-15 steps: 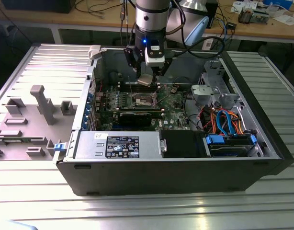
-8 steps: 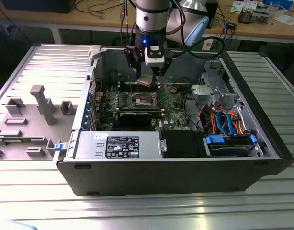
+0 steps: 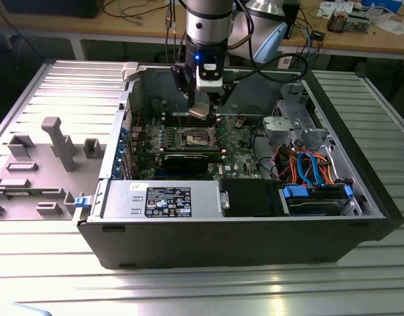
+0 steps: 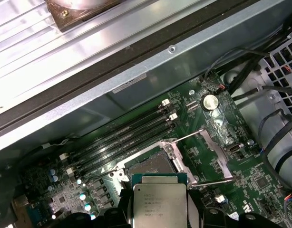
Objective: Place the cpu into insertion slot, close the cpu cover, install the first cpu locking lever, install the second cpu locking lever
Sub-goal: 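Place the cpu into insertion slot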
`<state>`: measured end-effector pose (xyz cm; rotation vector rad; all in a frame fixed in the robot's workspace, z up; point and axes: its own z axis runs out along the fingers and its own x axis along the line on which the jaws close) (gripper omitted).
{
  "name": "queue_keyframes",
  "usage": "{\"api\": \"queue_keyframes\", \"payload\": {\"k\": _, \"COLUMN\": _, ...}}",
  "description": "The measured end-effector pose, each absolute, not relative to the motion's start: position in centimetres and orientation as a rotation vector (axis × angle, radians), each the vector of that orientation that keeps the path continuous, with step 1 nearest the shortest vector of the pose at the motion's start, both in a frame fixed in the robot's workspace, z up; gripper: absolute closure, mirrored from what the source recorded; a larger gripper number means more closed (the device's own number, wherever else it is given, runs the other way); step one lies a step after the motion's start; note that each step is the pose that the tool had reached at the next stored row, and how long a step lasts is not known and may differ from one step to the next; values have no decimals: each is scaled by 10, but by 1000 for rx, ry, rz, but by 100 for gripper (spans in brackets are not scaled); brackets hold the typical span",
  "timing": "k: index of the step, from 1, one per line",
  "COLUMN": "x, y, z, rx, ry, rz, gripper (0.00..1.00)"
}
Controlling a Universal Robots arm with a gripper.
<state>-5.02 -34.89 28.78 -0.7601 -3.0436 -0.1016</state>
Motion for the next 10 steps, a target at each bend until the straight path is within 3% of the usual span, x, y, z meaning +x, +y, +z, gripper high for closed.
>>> {"api": "queue_keyframes", "payload": {"k": 10, "x": -50, "y": -349, "z": 287, "rx": -790, "ry": -3037, "rz": -102, "gripper": 45}}
